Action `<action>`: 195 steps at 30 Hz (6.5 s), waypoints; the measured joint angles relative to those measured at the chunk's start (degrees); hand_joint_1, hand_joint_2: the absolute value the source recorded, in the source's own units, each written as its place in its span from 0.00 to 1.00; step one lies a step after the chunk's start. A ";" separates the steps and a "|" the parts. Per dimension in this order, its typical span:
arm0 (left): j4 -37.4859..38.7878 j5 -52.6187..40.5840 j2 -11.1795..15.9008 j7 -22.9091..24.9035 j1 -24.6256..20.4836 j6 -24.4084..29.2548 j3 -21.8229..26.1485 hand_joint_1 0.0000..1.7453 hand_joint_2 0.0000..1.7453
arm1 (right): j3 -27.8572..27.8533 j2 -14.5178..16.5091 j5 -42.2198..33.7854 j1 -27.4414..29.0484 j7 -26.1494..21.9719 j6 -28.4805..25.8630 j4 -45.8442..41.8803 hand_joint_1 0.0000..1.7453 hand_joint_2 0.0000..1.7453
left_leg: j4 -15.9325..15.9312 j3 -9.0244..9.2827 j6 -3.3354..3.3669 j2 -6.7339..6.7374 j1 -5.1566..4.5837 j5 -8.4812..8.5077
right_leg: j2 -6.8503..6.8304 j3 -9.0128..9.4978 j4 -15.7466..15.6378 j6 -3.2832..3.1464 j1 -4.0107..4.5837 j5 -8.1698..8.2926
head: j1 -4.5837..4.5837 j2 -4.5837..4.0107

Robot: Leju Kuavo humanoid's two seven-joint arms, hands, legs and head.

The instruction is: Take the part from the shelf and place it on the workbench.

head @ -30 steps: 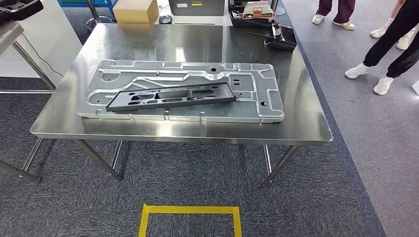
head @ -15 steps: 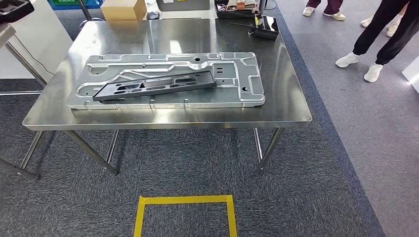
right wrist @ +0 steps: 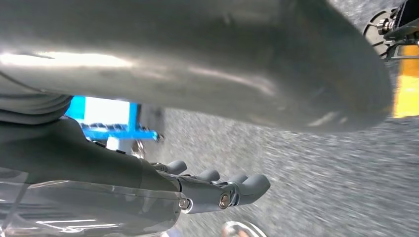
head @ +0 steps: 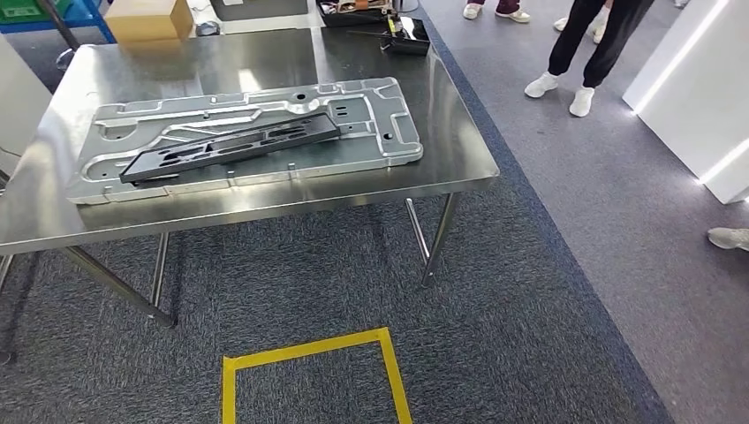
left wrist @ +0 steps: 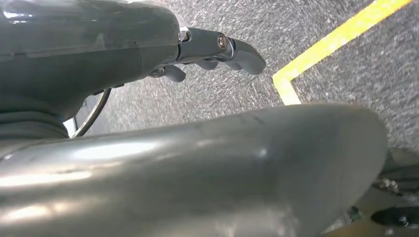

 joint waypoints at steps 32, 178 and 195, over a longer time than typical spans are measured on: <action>0.00 -0.51 -0.07 0.20 0.00 -0.13 0.02 0.00 0.00 | -0.15 -0.10 1.29 -0.09 -1.97 1.29 -0.09 0.00 0.00 | 1.34 -1.51 0.57 -2.85 -0.81 0.34 | 0.14 4.40 -5.27 -0.98 0.35 1.52 | 0.00 0.00; -0.11 -5.43 -0.45 -0.24 -1.45 -1.48 0.24 0.00 1.00 | -3.63 0.78 3.52 -0.05 -6.50 0.13 -0.12 0.00 1.00 | -0.56 3.72 -2.00 -3.81 -0.33 -3.24 | -0.68 4.48 -13.29 -3.51 1.12 7.40 | -0.02 0.00; -0.11 -6.74 -0.49 -2.01 -0.90 -2.36 0.31 0.00 1.00 | -4.02 1.32 6.03 -0.11 -5.11 2.97 -0.10 0.00 1.00 | -0.36 3.12 -1.29 -3.71 -0.74 -2.79 | -0.56 4.18 -13.78 -2.08 0.69 8.50 | -0.02 0.00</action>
